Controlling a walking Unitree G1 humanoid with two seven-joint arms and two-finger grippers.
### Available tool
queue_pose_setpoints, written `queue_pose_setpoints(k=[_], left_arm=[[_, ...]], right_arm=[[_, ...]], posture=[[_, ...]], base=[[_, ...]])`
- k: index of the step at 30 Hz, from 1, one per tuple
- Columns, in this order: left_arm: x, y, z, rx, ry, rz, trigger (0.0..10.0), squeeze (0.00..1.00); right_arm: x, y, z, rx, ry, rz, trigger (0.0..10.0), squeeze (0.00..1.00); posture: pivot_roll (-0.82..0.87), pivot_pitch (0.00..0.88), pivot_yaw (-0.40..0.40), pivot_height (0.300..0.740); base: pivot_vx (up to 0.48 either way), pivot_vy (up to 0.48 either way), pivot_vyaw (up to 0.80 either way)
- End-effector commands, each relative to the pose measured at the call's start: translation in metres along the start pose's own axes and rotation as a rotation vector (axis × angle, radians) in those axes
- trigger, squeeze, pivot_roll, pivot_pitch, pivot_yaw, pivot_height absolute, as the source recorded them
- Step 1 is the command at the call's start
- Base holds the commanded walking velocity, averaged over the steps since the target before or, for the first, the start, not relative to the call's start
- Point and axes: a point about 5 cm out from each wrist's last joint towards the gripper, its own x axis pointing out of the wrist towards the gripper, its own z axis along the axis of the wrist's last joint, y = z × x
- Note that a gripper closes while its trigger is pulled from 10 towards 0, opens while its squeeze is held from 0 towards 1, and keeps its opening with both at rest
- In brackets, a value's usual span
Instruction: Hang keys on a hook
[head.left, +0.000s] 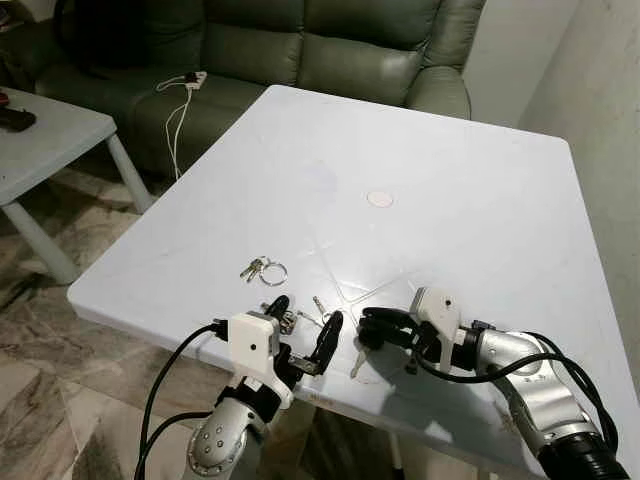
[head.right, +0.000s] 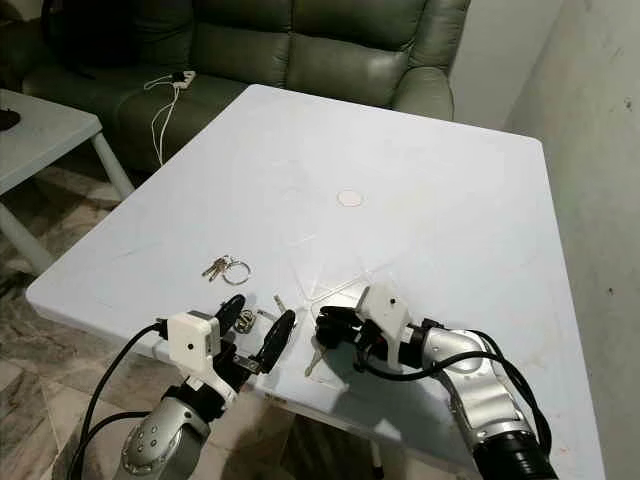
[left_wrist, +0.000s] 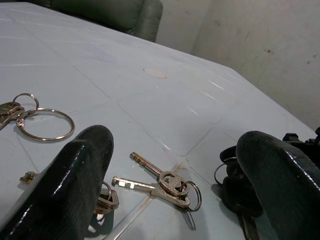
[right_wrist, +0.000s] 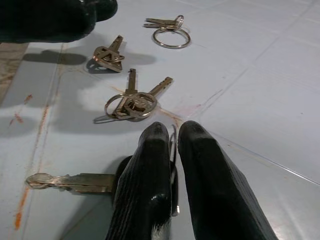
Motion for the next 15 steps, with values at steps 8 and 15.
queue_pose_setpoints(k=[8,15], left_arm=[[0.0003,-0.0040,0.0025,-0.005,-0.007,-0.013,10.0,0.00],[-0.0003,-0.0037,0.0030,-0.005,-0.007,-0.011,10.0,0.00]], right_arm=[[-0.0049,-0.0066,0.0005,-0.006,0.000,-0.026,3.1,0.00],[-0.0056,-0.0041,-0.0013,-0.004,0.006,-0.006,0.0,0.00]], posture=[[0.01,0.072,-0.083,0.740],[0.02,0.077,-0.084,0.740]], base=[[0.000,0.000,0.00],[0.000,0.000,0.00]])
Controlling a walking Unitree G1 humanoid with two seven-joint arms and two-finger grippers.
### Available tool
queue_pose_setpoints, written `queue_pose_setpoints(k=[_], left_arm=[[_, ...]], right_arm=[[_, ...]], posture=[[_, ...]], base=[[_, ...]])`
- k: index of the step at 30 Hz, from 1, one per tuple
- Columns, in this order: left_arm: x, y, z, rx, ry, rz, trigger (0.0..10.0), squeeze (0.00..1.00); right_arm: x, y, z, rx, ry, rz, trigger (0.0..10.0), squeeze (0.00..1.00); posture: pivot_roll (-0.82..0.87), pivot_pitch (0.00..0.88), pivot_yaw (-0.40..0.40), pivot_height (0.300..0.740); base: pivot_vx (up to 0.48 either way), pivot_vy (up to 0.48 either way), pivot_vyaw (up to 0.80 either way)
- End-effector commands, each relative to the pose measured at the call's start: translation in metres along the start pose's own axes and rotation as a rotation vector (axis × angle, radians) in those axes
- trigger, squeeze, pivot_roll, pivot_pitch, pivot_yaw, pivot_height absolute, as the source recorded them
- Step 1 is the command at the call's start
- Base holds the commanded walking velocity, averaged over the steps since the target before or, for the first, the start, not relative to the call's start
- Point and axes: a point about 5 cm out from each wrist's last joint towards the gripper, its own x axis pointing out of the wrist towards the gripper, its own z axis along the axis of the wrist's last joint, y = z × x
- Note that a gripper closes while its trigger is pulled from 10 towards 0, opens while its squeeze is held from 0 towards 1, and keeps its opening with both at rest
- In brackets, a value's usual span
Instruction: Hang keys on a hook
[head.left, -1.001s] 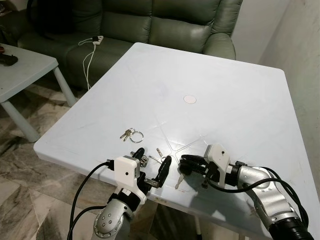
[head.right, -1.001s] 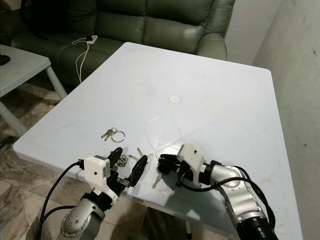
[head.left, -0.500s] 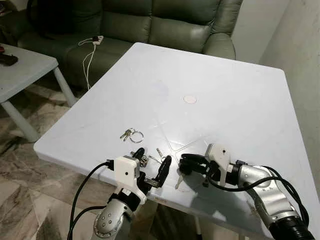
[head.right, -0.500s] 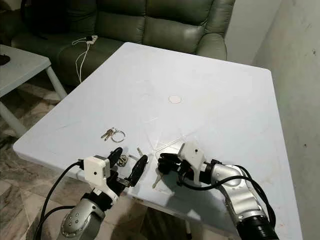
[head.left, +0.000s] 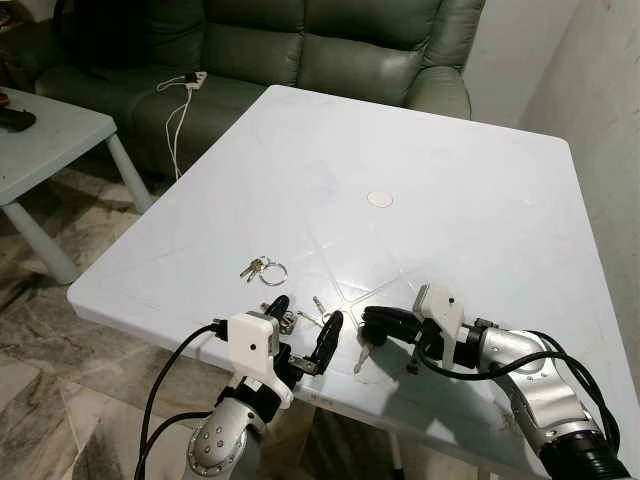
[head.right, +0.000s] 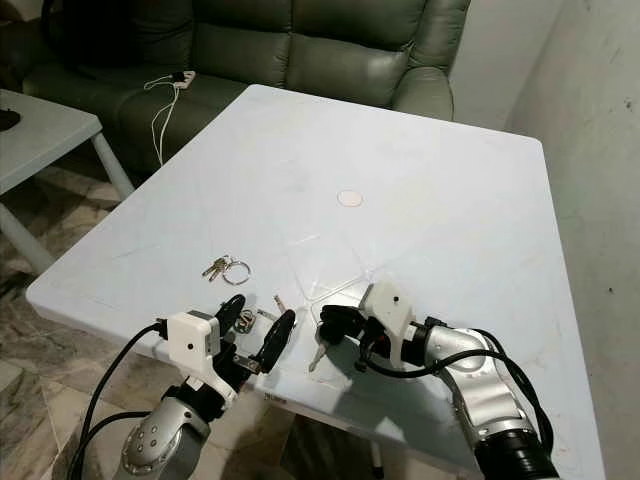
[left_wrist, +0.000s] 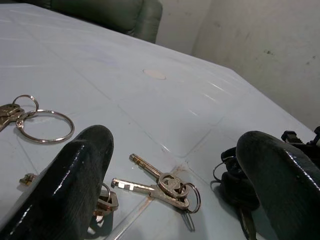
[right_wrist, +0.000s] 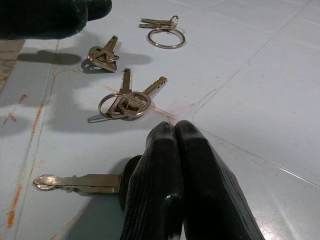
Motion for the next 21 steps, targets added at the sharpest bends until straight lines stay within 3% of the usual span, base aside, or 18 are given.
queue_pose_setpoints(k=[1,8,10,11,12,21], left_arm=[[0.000,-0.003,0.002,-0.005,-0.002,-0.009,10.0,0.00],[0.000,-0.002,0.001,0.000,-0.001,0.000,10.0,0.00],[0.000,-0.001,0.002,0.002,-0.005,0.007,10.0,0.00],[0.001,0.000,0.002,0.000,-0.007,0.011,10.0,0.00],[0.001,0.001,0.003,-0.003,-0.010,0.015,10.0,0.00],[0.009,0.021,0.007,-0.002,-0.036,0.136,10.0,0.00]], right_arm=[[-0.004,-0.002,-0.001,0.001,0.008,0.004,0.0,0.00],[-0.004,-0.007,0.006,0.020,-0.059,-0.050,0.0,0.00],[-0.003,-0.012,0.017,0.067,-0.169,-0.126,0.0,0.00],[-0.003,-0.014,0.020,0.081,-0.201,-0.149,5.5,0.00],[-0.003,-0.015,0.023,0.093,-0.223,-0.167,9.8,0.00],[-0.004,-0.034,0.040,0.267,-0.425,-0.448,10.0,0.00]], posture=[[0.02,0.077,-0.084,0.740],[0.02,0.076,-0.085,0.740],[0.02,0.072,-0.087,0.740],[0.02,0.070,-0.087,0.740],[0.02,0.070,-0.087,0.740],[0.02,0.049,-0.088,0.740]], base=[[0.000,0.000,0.00],[0.000,0.000,0.00],[0.000,0.000,0.00],[0.000,0.000,0.00],[0.000,0.000,0.00],[0.000,0.000,0.00]])
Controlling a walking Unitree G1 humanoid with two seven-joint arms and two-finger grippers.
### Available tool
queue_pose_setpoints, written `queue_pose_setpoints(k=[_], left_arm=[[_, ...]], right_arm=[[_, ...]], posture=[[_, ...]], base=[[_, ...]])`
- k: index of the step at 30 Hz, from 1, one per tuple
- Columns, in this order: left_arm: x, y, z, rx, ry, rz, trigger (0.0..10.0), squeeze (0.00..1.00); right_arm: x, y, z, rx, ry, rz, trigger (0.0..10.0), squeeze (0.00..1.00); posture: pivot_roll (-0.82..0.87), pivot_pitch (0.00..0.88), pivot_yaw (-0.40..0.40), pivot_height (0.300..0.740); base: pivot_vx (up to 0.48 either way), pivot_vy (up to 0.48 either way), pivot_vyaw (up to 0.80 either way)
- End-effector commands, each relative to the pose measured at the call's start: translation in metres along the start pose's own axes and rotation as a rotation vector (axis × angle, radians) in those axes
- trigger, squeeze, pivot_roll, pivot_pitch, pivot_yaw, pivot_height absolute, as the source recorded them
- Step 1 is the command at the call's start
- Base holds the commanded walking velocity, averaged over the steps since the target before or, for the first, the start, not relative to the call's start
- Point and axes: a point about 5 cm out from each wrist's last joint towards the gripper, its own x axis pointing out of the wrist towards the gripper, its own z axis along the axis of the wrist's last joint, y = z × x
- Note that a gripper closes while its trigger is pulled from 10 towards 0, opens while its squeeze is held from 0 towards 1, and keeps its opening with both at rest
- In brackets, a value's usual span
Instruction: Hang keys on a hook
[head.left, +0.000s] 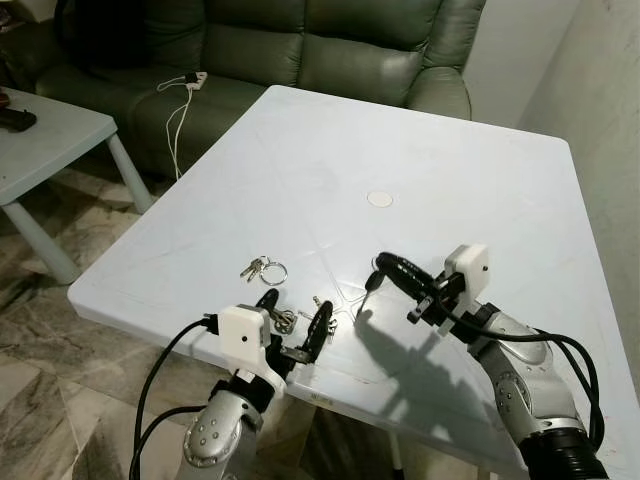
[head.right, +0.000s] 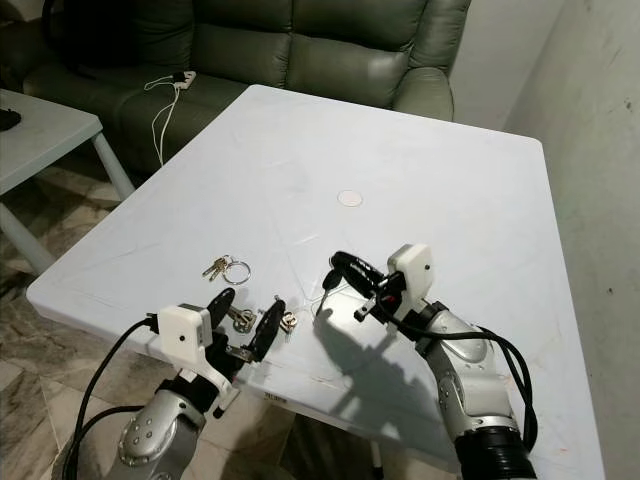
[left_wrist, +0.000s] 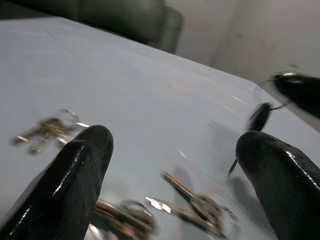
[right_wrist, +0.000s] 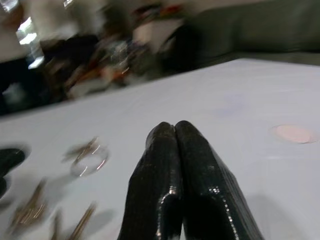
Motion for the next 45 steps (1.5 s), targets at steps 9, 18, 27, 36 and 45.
queue_pose_setpoints(k=[9,18,27,36,45], left_arm=[[0.023,0.034,0.008,0.026,-0.025,0.164,10.0,0.00],[0.042,0.053,0.026,0.014,-0.088,0.237,10.0,0.00],[0.048,0.072,0.036,0.035,-0.117,0.291,10.0,0.00],[0.049,0.087,0.042,0.056,-0.136,0.328,10.0,0.00],[0.050,0.089,0.045,0.055,-0.149,0.335,10.0,0.00]], right_arm=[[0.000,-0.015,0.023,-0.021,-0.143,-0.321,10.0,0.00],[-0.006,-0.023,0.029,-0.105,-0.126,-0.519,10.0,0.00],[-0.019,-0.025,0.023,-0.218,-0.067,-0.631,10.0,0.00],[-0.020,-0.029,0.022,-0.249,-0.048,-0.671,10.0,0.00],[-0.018,-0.028,0.022,-0.250,-0.052,-0.674,10.0,0.00]], posture=[[0.01,0.021,-0.078,0.740],[0.01,0.000,-0.066,0.740],[0.01,0.000,-0.051,0.740],[0.01,0.000,-0.051,0.740],[0.02,0.000,-0.051,0.740]], base=[[0.000,0.000,0.00],[0.000,0.000,0.00],[0.000,0.000,0.00],[0.000,0.000,0.00],[0.000,0.000,0.00]])
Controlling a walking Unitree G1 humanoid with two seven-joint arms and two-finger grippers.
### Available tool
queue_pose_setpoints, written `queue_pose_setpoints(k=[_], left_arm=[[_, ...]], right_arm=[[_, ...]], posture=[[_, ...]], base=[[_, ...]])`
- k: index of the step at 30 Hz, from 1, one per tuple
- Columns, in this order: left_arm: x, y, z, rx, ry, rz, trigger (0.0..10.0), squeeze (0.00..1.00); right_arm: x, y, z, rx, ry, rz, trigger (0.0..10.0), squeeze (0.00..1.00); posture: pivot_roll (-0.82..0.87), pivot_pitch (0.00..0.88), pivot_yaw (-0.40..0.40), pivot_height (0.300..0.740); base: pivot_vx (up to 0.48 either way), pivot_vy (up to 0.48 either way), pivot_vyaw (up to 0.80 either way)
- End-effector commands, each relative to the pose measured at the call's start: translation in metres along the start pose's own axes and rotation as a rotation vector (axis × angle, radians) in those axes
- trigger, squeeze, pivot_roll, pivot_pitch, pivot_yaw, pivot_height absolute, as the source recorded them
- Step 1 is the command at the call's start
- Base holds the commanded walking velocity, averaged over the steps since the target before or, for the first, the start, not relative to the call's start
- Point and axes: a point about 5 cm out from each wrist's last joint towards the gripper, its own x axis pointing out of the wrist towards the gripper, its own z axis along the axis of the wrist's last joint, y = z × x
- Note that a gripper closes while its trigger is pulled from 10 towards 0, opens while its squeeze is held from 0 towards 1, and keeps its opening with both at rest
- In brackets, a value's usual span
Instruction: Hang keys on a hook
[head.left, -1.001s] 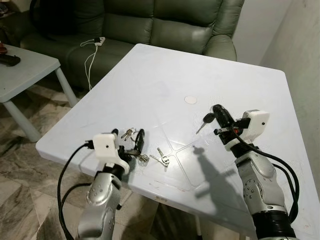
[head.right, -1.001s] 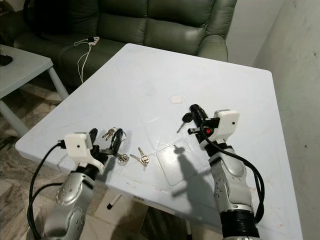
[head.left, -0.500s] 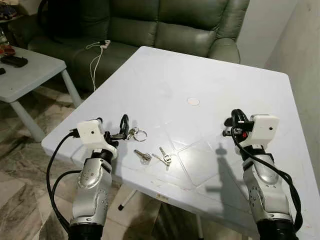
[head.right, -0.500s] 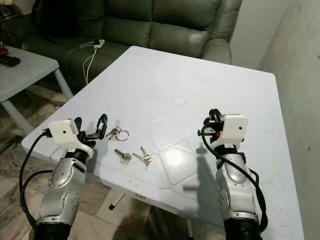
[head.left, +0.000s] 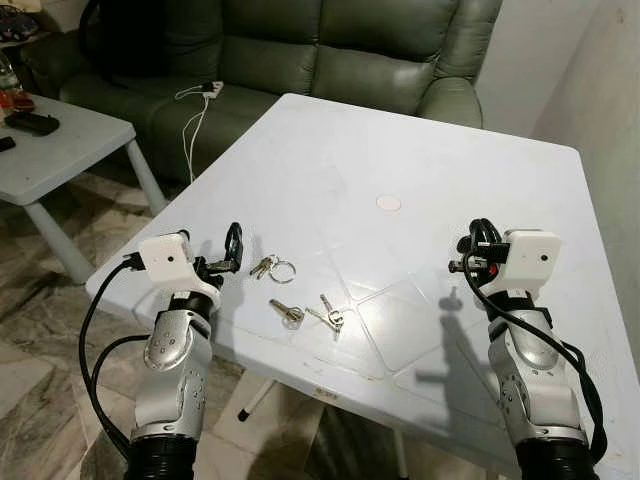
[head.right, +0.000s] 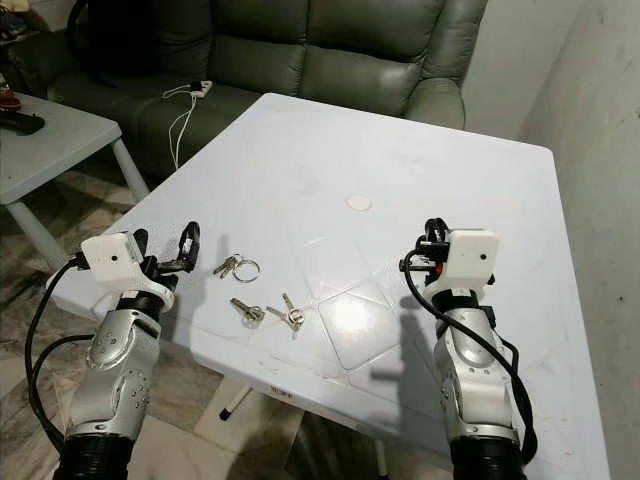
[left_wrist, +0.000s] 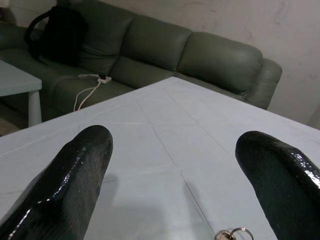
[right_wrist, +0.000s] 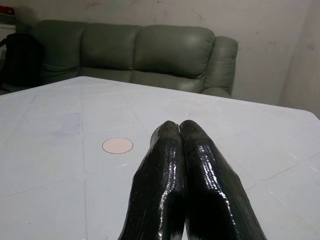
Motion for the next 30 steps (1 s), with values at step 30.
queue_pose_setpoints(k=[30], left_arm=[[0.0047,-0.0004,0.0058,0.003,-0.028,-0.014,10.0,0.00]], right_arm=[[-0.0006,0.0062,0.0044,-0.021,-0.027,0.008,10.0,0.00]], posture=[[0.01,0.015,-0.050,0.740]], base=[[0.000,0.269,0.00]])
